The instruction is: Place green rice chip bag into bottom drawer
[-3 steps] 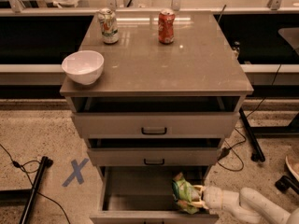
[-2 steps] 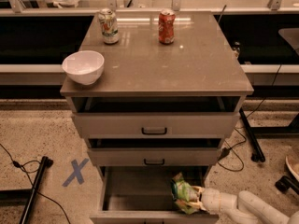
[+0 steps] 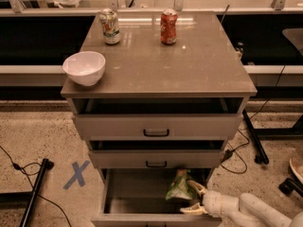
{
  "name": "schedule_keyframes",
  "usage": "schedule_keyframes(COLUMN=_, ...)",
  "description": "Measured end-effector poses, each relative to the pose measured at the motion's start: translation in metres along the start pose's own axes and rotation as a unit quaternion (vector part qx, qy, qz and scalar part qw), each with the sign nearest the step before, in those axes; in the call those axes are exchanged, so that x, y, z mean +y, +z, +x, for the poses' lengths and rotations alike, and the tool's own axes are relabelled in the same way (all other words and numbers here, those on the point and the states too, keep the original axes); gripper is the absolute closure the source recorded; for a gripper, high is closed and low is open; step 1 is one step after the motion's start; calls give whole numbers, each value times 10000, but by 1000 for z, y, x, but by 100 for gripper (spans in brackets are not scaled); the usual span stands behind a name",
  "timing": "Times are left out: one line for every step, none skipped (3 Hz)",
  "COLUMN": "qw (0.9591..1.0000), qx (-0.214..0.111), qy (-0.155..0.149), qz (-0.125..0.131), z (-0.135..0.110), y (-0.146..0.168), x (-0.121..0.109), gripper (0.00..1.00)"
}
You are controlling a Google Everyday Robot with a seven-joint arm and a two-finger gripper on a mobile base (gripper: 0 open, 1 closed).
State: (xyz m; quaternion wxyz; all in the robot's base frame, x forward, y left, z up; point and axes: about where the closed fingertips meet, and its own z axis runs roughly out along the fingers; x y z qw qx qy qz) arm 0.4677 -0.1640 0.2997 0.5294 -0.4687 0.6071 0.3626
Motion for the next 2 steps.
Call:
schedule_keyframes(qw=10000, qx=-6, qy=2, qz=-7, z=0, y=1, x=0, gripper=0)
schedule_keyframes(qw=10000, qx=-6, qy=2, qz=-7, z=0, y=1, x=0, gripper=0)
